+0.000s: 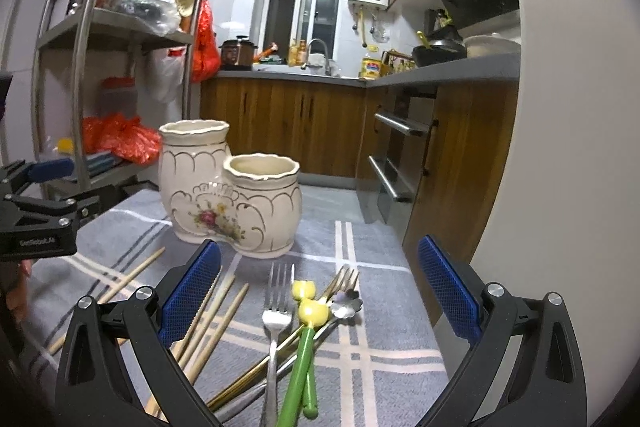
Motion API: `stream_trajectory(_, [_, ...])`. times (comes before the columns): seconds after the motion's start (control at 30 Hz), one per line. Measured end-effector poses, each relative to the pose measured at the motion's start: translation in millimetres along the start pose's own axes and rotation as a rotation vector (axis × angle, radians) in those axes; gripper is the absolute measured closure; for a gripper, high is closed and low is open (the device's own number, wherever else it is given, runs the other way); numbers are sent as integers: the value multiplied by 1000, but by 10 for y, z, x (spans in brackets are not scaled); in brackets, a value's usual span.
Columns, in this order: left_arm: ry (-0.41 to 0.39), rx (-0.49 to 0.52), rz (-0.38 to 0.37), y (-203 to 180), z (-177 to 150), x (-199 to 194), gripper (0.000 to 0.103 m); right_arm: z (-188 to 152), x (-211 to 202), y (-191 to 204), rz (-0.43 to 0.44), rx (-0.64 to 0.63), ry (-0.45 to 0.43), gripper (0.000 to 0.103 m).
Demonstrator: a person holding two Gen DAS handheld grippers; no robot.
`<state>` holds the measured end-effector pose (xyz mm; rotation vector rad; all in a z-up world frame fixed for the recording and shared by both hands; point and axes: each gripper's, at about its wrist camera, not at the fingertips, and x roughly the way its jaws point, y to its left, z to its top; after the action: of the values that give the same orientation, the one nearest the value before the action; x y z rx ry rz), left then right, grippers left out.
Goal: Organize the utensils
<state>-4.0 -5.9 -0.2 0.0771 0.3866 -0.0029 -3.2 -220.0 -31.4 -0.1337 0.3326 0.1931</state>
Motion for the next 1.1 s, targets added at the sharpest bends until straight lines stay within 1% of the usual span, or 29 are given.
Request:
stream_trajectory(0.03, [-2,-2,0,4,0,-2,5,-47,37,13,3,6,23,5])
stream_trajectory(0.07, [-3,-4,1,6,2,-1,5,-77,-35,4,-28,14,-14,5])
stream_trajectory(0.1, [-4,-6,1,10,2,-2,5,-111,-90,-2,-35,20,-38,5])
stream_trajectory(0.17, [-1,-4,1,2,3,5,5,-144,-100,23,-3,5,-33,5])
stream_trajectory(0.3, [0,1,2,-2,11,-5,5,-196,-127,85,-12,-24,-25,5])
stream_trajectory(0.47, [7,1,1,-22,14,4,5,-142,-134,105,-12,-32,-22,5])
stream_trajectory(1.1, [6,2,0,-35,21,10,5,-163,-136,93,-11,-30,-22,5])
